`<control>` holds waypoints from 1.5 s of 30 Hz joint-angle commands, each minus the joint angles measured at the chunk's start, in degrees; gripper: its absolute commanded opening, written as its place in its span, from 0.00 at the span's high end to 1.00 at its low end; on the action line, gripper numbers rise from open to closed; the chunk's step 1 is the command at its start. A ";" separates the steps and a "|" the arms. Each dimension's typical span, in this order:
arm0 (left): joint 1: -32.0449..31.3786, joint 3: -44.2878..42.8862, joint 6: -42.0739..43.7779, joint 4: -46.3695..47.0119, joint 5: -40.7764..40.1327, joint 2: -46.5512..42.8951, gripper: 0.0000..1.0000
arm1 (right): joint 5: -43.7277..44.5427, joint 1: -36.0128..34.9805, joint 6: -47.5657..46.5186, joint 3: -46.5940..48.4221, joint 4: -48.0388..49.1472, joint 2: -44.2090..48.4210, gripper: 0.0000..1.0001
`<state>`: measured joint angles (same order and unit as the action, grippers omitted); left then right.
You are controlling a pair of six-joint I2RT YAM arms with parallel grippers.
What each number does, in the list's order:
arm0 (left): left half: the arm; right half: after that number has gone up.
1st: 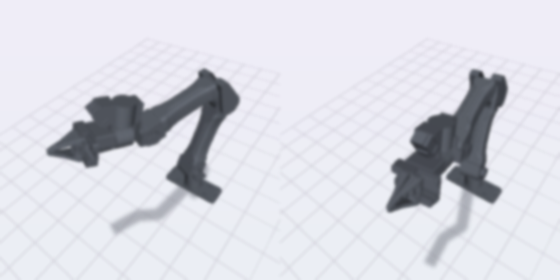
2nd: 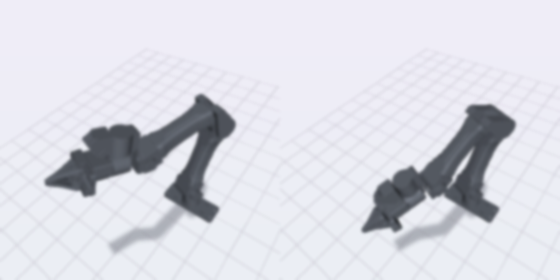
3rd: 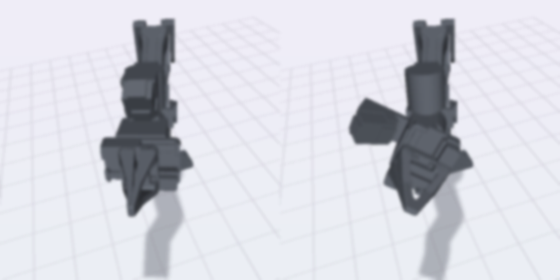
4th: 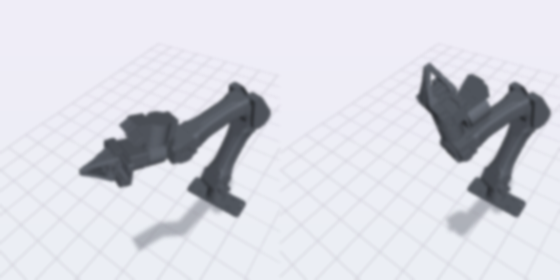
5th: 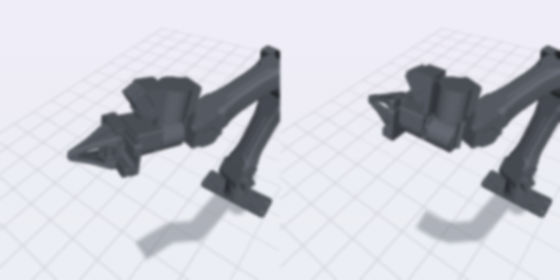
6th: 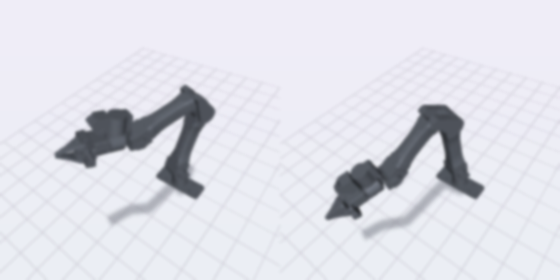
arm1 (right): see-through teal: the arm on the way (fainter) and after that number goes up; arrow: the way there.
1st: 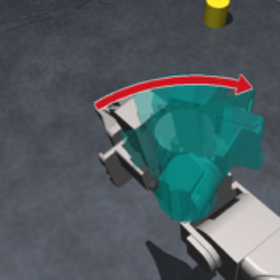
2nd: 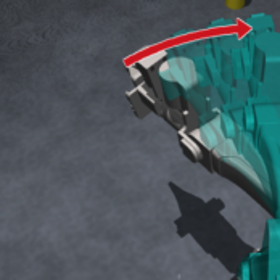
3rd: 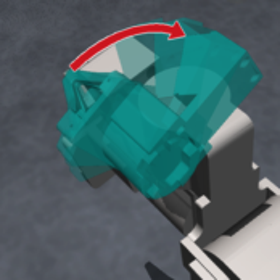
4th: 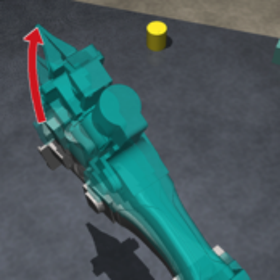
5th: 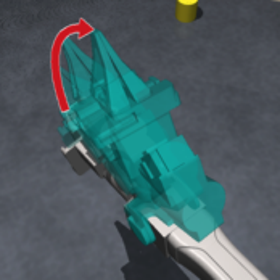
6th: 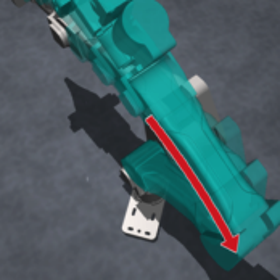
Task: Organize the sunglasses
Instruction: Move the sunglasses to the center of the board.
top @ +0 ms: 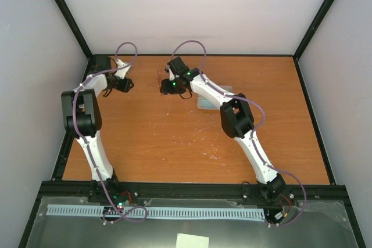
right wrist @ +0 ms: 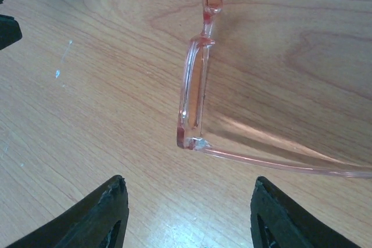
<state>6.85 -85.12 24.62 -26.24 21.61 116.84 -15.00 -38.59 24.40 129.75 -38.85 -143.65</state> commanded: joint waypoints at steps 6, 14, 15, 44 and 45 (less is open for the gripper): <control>-0.52 2.94 -0.66 2.23 -1.10 -2.60 0.51 | 0.72 -1.58 0.06 5.82 2.91 -5.40 0.43; 0.06 5.56 -0.47 3.54 -1.59 -4.51 0.51 | 7.01 -2.96 -2.20 6.36 3.10 -6.84 0.43; 0.15 5.64 -0.65 3.56 -1.48 -4.59 0.51 | 7.34 -3.02 -2.34 6.30 3.35 -7.08 0.43; 0.61 5.66 -1.11 4.87 0.33 -3.26 0.51 | 0.22 -4.55 -10.42 4.35 -2.87 -4.21 0.97; 0.57 5.62 -1.07 4.84 0.47 -3.14 0.51 | -0.66 -4.56 -11.30 2.86 -2.96 -2.97 0.97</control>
<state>7.07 -78.37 24.27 -22.33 20.80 113.30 -12.34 -42.22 15.77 136.90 -38.24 -151.13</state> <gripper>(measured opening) 0.493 0.050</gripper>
